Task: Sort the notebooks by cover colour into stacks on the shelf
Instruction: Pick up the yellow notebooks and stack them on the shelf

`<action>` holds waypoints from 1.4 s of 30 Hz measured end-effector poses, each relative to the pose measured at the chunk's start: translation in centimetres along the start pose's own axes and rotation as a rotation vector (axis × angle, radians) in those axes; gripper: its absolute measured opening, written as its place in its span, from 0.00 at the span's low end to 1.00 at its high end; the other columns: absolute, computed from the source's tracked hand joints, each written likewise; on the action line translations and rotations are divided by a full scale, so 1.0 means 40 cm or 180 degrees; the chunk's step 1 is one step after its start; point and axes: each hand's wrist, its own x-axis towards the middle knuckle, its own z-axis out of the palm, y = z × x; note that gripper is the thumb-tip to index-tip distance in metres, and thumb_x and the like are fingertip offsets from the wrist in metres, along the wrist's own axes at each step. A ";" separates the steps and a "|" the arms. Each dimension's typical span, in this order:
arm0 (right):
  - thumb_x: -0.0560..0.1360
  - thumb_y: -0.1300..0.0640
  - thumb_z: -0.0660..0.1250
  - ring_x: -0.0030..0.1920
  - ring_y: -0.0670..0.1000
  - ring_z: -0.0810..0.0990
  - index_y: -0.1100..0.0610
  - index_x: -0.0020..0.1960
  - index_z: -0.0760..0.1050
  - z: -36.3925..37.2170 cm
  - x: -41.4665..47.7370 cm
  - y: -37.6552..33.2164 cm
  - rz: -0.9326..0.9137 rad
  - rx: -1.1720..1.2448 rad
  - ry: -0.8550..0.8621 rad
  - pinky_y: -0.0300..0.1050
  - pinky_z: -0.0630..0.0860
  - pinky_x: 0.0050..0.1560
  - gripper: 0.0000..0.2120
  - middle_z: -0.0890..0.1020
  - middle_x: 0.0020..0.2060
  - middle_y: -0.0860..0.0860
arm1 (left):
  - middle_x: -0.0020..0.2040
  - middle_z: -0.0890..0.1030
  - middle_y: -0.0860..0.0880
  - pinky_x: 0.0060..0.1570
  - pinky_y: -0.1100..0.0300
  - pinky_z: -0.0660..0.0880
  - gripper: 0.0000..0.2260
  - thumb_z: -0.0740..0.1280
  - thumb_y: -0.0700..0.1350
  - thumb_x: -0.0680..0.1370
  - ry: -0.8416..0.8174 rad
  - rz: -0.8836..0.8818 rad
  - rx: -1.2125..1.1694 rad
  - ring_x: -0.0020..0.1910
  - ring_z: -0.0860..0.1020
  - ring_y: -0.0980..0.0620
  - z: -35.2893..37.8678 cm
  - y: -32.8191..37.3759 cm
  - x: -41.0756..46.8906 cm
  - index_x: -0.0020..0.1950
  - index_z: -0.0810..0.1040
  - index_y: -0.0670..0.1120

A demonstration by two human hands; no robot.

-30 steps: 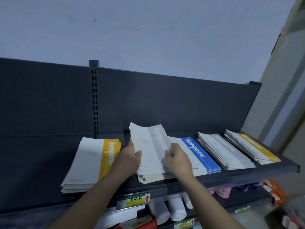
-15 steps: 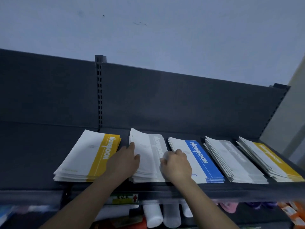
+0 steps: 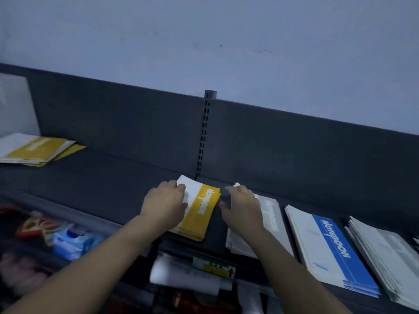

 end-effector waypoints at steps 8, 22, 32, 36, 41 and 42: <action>0.79 0.48 0.60 0.66 0.56 0.68 0.53 0.74 0.60 0.096 0.084 -0.315 -0.0943 -0.0339 -0.0449 0.51 0.65 0.64 0.26 0.70 0.66 0.52 | 0.61 0.73 0.48 0.55 0.53 0.69 0.16 0.60 0.54 0.79 -0.0059 -0.0598 0.0737 0.62 0.72 0.47 -0.051 -0.308 -0.078 0.62 0.70 0.47; 0.78 0.45 0.61 0.66 0.55 0.67 0.53 0.70 0.66 0.342 0.207 -0.792 -0.1198 -0.0301 -0.1075 0.50 0.65 0.64 0.23 0.71 0.65 0.53 | 0.60 0.74 0.47 0.57 0.52 0.69 0.14 0.61 0.49 0.78 -0.0235 -0.1167 0.0923 0.62 0.71 0.46 -0.069 -0.846 -0.152 0.62 0.70 0.47; 0.78 0.45 0.61 0.66 0.54 0.67 0.52 0.70 0.66 0.490 0.323 -0.991 -0.1337 -0.0265 -0.1187 0.50 0.66 0.64 0.23 0.71 0.66 0.53 | 0.62 0.74 0.47 0.58 0.53 0.68 0.15 0.61 0.50 0.79 -0.0289 -0.1350 0.0867 0.62 0.71 0.46 -0.024 -1.097 -0.098 0.64 0.70 0.46; 0.78 0.45 0.61 0.66 0.55 0.68 0.53 0.69 0.67 0.556 0.402 -1.050 -0.1445 -0.0274 -0.1179 0.51 0.67 0.64 0.22 0.71 0.65 0.53 | 0.62 0.73 0.46 0.57 0.53 0.68 0.15 0.59 0.48 0.79 -0.0292 -0.1409 0.0926 0.62 0.71 0.45 -0.001 -1.178 -0.042 0.64 0.70 0.45; 0.78 0.46 0.61 0.62 0.55 0.70 0.55 0.61 0.72 0.633 0.514 -1.117 -0.1460 -0.0145 -0.1230 0.51 0.69 0.60 0.17 0.75 0.61 0.53 | 0.62 0.74 0.47 0.57 0.54 0.69 0.15 0.59 0.52 0.80 -0.0261 -0.1472 0.0901 0.63 0.71 0.46 0.019 -1.287 0.048 0.64 0.70 0.47; 0.78 0.45 0.61 0.62 0.56 0.71 0.56 0.60 0.73 0.646 0.534 -1.130 -0.1463 -0.0128 -0.1244 0.51 0.69 0.59 0.17 0.76 0.59 0.53 | 0.61 0.74 0.47 0.56 0.54 0.69 0.15 0.59 0.52 0.80 -0.0251 -0.1507 0.0884 0.62 0.71 0.47 0.023 -1.307 0.064 0.63 0.70 0.47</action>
